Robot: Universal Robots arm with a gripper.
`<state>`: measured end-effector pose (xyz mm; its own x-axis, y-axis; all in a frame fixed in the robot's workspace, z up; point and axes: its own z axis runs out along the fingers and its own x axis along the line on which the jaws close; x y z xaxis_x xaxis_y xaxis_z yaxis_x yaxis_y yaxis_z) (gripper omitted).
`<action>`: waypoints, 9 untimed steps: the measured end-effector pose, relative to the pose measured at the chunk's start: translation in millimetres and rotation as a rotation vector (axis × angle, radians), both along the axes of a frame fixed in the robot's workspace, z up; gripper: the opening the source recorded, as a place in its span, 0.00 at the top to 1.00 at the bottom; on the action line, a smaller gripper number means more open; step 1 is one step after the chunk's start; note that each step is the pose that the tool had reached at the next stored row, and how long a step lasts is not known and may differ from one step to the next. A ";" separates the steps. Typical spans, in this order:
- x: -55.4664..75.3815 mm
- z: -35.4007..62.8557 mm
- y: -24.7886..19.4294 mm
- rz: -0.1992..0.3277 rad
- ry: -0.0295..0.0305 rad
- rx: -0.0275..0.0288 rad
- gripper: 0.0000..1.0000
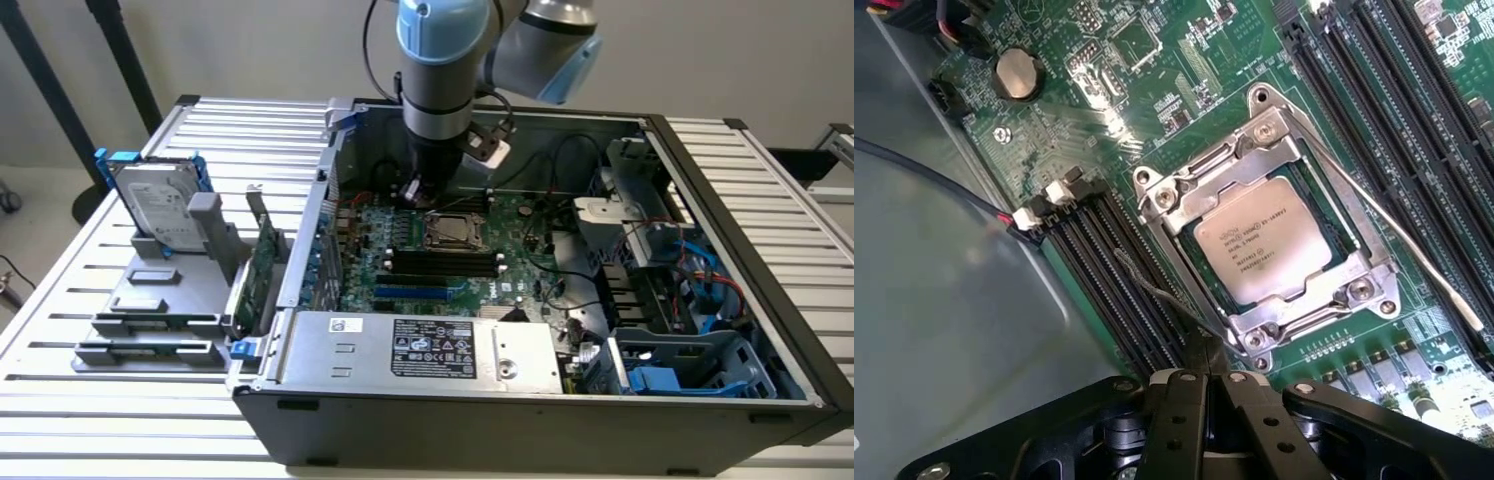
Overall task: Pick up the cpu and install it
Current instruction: 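Close the cpu cover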
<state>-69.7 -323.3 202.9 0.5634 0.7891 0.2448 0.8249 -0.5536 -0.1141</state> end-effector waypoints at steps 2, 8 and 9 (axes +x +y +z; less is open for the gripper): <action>2.2 -0.3 0.2 0.000 0.0014 -0.0020 0.89; 9.2 -0.9 0.9 -0.001 0.0080 -0.0093 0.89; 10.2 -1.0 1.0 -0.001 0.0093 -0.0108 0.89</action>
<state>-59.5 -322.3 201.9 0.5665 0.7910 0.2310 0.8232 -0.5558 -0.1158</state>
